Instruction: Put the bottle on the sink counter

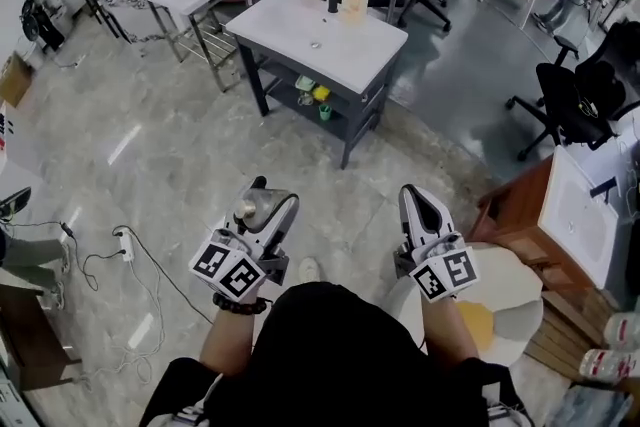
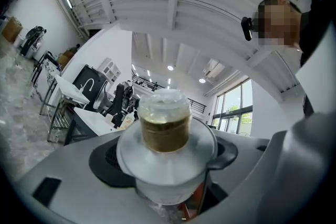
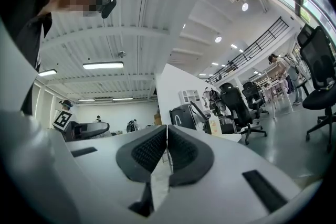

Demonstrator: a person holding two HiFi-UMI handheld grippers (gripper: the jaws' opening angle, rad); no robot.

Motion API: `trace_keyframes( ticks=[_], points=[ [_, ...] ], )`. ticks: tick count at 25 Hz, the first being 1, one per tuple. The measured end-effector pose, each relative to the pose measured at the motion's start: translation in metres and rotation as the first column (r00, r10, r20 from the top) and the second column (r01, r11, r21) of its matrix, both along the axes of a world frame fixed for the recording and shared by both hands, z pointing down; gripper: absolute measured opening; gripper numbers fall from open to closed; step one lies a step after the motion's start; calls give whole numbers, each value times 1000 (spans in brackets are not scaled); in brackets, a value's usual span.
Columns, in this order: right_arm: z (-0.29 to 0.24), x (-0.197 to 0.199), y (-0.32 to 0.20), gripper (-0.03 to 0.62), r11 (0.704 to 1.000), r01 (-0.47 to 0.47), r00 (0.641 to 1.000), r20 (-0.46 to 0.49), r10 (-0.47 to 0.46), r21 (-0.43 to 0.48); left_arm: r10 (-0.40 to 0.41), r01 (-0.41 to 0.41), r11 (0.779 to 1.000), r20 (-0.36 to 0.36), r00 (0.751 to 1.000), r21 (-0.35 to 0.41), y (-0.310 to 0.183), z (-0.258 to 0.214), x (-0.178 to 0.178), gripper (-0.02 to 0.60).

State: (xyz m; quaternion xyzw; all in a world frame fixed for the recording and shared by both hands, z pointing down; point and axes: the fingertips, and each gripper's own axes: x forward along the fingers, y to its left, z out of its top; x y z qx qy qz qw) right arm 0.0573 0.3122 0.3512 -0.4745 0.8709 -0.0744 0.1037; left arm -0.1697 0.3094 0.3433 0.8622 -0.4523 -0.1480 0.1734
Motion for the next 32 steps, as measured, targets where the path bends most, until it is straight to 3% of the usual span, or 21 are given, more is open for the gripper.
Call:
trace_keyframes(
  ticks=[11,17,21,32],
  points=[
    [6,-70,-83,31,999,39,997,-70,-41,-21,20,-20,1000,-9,1000,-3,-80,8,-57,356],
    [11,-85,-123,31,998,51,995,-83,-54,-37,14,-15,999,-29,999,-32,-111,19,-72,356],
    [12,-87,-160,31,997,65,995,-76,-68,-39,8,-9,999,-35,999,-46,-141,20,-72,356],
    [9,-85,-299,31,985,172,983,-66,-171,21,-20,20,1000,-17,1000,11,-259,8,-47,356]
  ],
)
